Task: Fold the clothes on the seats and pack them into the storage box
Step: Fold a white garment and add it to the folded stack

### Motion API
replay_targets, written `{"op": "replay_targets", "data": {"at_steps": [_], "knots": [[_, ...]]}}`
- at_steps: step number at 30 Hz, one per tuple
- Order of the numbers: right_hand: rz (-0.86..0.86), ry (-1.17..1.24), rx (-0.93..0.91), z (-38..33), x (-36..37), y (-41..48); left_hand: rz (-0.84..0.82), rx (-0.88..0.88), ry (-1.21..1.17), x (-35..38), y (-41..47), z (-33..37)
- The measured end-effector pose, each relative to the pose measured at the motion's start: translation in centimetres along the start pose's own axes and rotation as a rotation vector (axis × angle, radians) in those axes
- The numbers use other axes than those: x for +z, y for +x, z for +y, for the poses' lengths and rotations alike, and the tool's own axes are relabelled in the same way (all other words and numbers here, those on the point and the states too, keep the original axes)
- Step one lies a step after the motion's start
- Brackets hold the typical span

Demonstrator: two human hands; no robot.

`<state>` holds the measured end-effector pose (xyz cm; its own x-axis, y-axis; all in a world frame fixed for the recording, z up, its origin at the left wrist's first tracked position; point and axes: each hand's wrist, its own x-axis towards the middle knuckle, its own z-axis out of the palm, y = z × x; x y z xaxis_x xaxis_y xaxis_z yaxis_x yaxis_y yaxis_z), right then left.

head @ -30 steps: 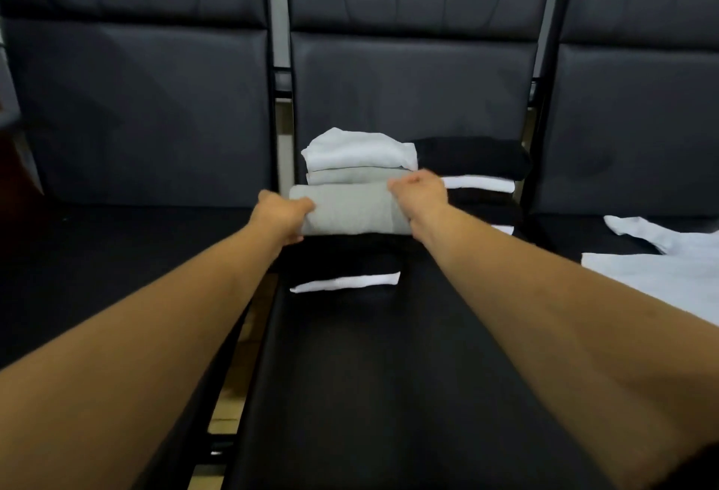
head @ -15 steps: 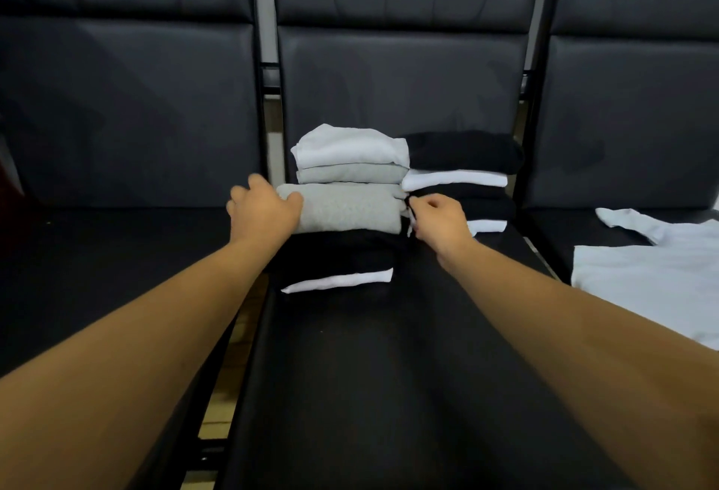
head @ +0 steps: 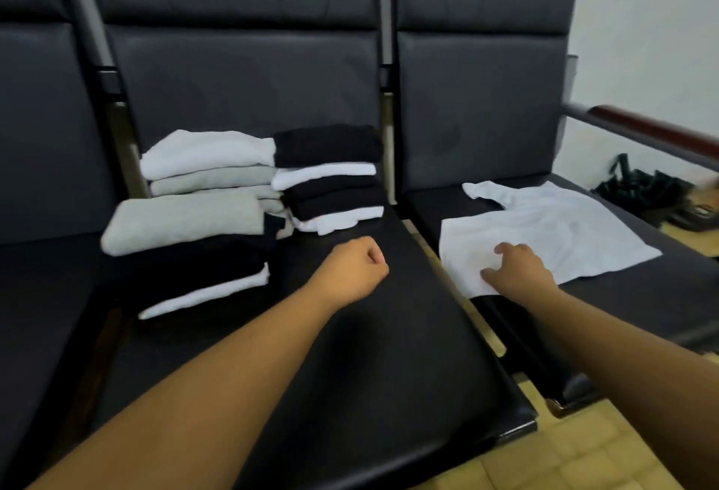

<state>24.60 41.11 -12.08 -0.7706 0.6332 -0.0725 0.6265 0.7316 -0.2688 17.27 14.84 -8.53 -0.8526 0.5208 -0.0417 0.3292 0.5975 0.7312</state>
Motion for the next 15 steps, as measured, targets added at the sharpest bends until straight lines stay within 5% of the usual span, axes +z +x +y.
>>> {"op": "replay_targets", "data": {"at_steps": [6,8,10,15], "knots": [[0.106,-0.153,-0.128,1.4,1.2,1.0,-0.123,-0.101,-0.106,8.2,2.8,1.6],[0.092,0.117,-0.121,0.9,0.9,1.0,-0.067,-0.167,-0.206,9.2,3.1,2.3],[0.081,0.577,-0.096,-0.1,-0.6,0.4,-0.085,-0.301,-0.553,9.6,3.7,3.7],[-0.102,1.090,-0.181,-4.5,-3.9,-2.6,-0.377,-0.464,-1.346,7.7,4.0,5.1]]}}
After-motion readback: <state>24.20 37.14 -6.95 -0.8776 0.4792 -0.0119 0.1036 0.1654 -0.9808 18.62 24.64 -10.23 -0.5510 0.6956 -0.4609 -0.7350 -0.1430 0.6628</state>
